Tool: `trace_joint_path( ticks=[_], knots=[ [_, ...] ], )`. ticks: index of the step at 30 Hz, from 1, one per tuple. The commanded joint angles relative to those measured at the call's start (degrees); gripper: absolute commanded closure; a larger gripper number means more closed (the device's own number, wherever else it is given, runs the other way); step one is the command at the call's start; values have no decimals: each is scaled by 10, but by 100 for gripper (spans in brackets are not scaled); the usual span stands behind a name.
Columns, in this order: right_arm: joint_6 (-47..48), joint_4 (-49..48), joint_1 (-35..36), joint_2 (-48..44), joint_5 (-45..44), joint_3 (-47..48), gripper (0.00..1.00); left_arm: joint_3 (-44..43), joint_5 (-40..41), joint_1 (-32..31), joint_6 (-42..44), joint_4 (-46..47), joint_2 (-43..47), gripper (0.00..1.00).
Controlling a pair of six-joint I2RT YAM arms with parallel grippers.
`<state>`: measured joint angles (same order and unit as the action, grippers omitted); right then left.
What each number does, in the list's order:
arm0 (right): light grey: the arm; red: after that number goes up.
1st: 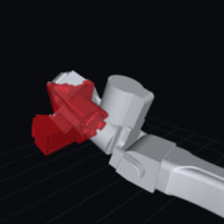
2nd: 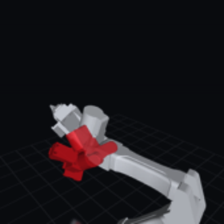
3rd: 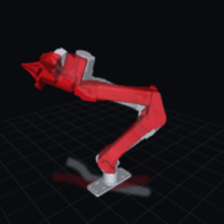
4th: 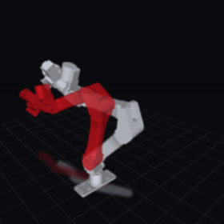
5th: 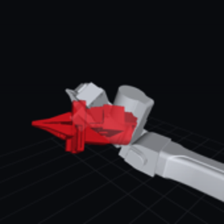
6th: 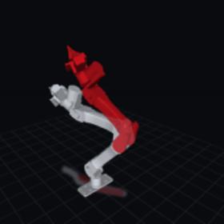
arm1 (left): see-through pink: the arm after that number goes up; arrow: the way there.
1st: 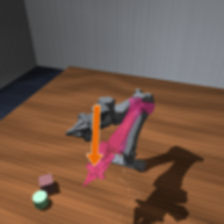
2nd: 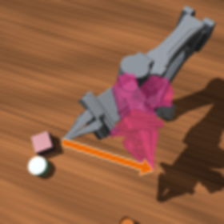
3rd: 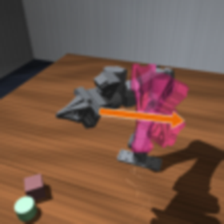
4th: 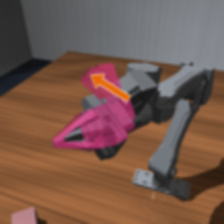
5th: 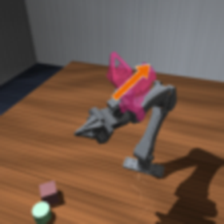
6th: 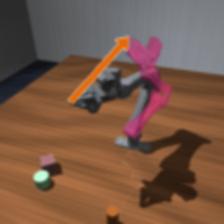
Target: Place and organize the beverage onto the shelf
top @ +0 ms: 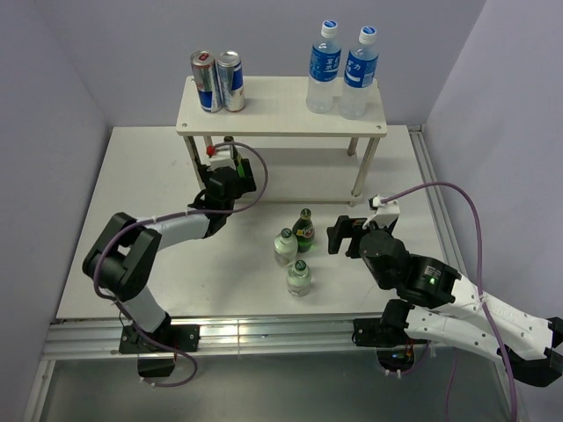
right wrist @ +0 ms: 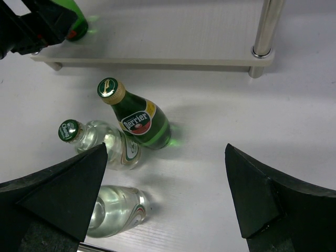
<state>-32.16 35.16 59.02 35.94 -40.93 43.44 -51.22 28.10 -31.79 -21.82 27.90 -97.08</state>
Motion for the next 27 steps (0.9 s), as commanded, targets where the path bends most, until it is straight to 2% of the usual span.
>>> trace_joint_path(
  ticks=[1, 5, 12, 16, 27],
  knots=[
    [-10, -15, 4, -5, -10, -8, 0, 11, 45, -16, -10, 2, 59, 1],
    [-6, -25, 3, 3, 1, -15, 0, 26, 75, -36, -20, -32, 96, 1],
    [-15, -97, 3, 61, 44, -44, 0, 89, 104, -67, -53, -81, 199, 1],
    [-20, -143, 3, 91, 60, -63, 0, 121, 127, -105, -73, -119, 262, 1],
    [-13, -215, 3, 201, 46, -56, 0, 217, 114, -197, -150, -173, 360, 1]
  ],
)
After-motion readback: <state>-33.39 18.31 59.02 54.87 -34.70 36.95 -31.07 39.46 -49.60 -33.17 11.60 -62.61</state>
